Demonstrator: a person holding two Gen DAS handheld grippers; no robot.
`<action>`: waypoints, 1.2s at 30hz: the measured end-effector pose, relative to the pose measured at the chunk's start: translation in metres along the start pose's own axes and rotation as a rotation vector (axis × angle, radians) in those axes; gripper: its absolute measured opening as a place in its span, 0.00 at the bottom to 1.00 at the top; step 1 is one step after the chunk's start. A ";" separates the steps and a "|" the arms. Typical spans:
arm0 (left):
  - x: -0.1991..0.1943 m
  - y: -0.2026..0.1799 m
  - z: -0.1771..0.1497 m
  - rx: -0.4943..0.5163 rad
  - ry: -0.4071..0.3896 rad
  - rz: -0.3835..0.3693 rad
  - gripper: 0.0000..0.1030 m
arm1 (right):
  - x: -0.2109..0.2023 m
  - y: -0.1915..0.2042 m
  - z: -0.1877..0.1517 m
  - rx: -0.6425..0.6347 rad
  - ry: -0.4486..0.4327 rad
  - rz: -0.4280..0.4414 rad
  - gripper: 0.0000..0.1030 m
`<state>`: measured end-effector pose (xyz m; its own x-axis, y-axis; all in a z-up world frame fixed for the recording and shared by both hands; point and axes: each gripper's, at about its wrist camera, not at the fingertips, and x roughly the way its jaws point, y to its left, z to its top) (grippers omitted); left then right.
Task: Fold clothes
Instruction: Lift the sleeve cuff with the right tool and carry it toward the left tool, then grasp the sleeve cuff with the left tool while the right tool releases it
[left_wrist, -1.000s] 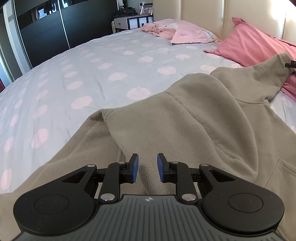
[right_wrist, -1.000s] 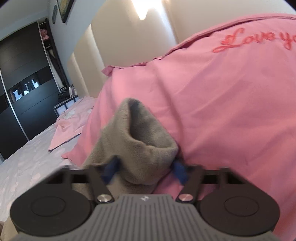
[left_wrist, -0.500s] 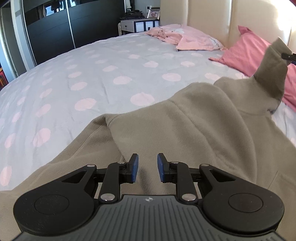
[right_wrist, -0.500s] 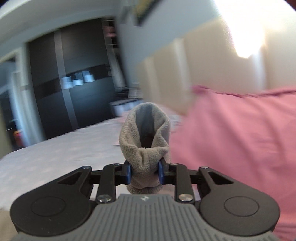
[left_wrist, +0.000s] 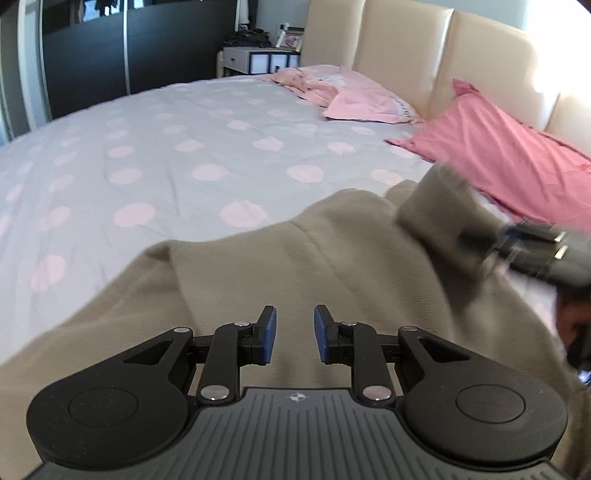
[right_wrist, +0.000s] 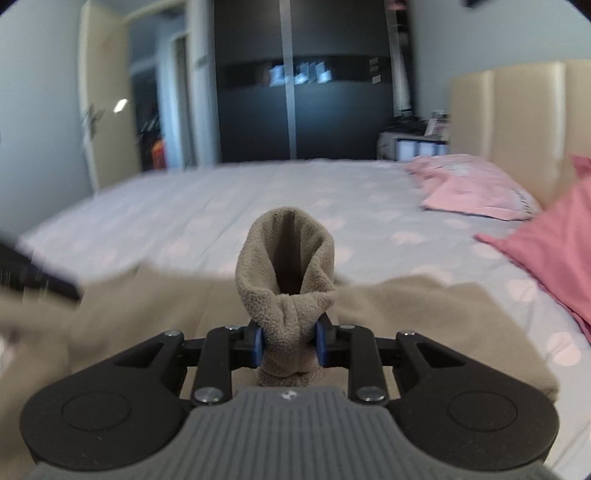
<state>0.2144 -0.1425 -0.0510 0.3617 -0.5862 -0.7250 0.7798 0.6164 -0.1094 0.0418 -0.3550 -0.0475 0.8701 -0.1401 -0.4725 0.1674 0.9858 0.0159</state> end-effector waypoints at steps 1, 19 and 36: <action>0.001 -0.002 0.000 -0.004 0.001 -0.012 0.20 | 0.003 0.004 -0.005 -0.022 0.014 0.001 0.28; 0.011 -0.034 0.011 -0.057 -0.015 -0.182 0.46 | -0.013 0.044 -0.024 -0.429 -0.118 -0.041 0.28; 0.042 -0.044 0.010 -0.222 0.095 -0.297 0.56 | 0.017 0.046 -0.039 -0.500 0.028 -0.019 0.29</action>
<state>0.2005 -0.1996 -0.0700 0.0800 -0.7114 -0.6982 0.7104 0.5321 -0.4607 0.0459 -0.3080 -0.0895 0.8553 -0.1627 -0.4919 -0.0654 0.9079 -0.4140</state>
